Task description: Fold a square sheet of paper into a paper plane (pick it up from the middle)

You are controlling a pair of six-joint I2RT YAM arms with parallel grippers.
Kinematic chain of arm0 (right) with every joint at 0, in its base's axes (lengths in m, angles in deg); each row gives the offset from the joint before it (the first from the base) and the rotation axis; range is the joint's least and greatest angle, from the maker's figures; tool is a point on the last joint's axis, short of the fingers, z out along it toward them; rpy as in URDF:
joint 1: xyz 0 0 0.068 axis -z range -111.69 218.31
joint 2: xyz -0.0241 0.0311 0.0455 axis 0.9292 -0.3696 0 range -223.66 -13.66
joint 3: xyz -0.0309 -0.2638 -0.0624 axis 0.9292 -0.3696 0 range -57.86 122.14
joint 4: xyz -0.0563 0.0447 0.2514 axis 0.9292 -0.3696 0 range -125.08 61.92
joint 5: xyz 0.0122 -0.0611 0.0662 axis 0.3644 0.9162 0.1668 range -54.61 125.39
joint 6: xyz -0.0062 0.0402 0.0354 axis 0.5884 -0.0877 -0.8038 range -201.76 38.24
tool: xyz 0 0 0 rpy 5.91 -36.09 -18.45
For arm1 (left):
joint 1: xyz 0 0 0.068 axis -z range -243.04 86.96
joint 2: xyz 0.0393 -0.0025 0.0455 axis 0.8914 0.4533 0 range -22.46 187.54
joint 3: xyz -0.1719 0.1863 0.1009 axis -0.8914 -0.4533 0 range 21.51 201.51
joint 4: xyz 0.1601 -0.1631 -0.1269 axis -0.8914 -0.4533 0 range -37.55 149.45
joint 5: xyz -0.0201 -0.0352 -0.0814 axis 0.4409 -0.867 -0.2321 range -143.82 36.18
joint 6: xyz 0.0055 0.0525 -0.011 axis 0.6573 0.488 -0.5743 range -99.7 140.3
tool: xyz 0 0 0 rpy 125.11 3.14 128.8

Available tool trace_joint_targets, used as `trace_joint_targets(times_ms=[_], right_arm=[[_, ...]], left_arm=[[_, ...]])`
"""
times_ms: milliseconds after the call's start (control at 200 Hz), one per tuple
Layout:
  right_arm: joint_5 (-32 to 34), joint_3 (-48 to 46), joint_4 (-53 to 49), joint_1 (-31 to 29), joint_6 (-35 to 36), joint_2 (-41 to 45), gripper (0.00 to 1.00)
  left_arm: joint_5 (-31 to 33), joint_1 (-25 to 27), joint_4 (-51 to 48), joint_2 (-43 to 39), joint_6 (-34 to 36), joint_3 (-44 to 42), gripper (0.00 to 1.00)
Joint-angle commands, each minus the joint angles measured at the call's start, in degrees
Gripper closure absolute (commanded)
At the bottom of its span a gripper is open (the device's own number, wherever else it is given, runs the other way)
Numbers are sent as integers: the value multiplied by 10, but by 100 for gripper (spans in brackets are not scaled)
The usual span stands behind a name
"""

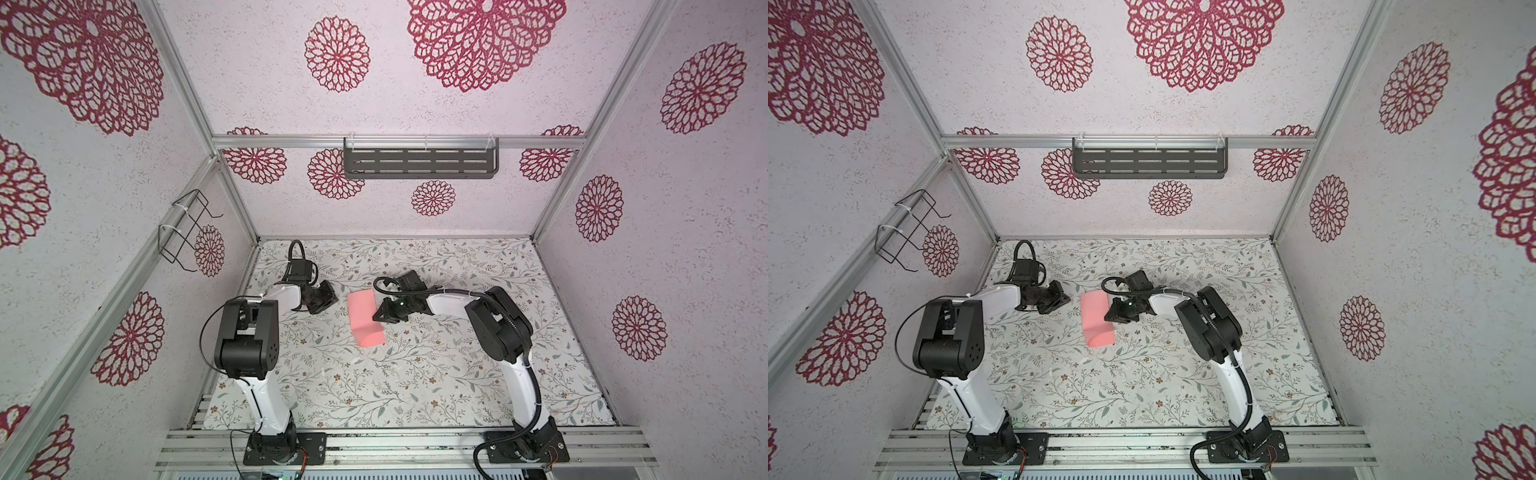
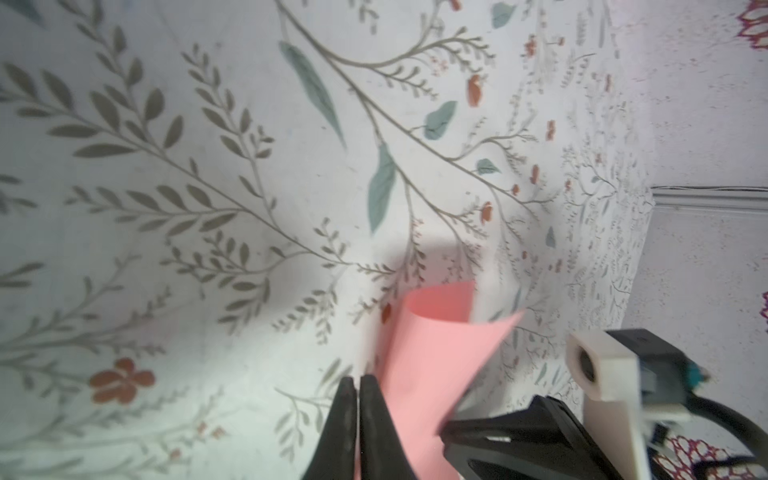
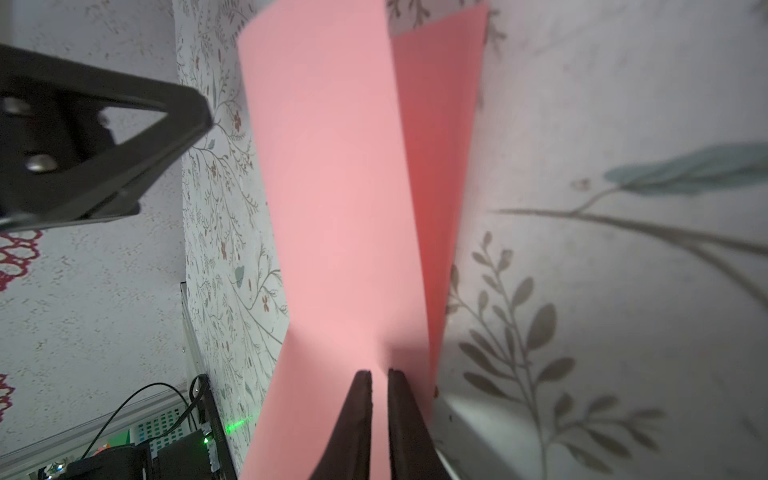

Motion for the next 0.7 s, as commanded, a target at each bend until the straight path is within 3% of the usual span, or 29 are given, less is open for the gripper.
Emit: trace_joint_targets(times_ms=[0,150,315,690], right_arm=[[116,-35,-130,3,12,-52,85],[117,-34,-132,3,14,-53,85],[118,-33,-135,3,15,-53,85],[120,-27,-143,3,18,-55,85]], left_arm=[[-12,44,-17,-46,-20,-25,91],[-48,84,-3,-63,-63,-77,91],[-59,107,-22,-56,-65,-110,91],[0,126,-103,-39,-40,-123,91]])
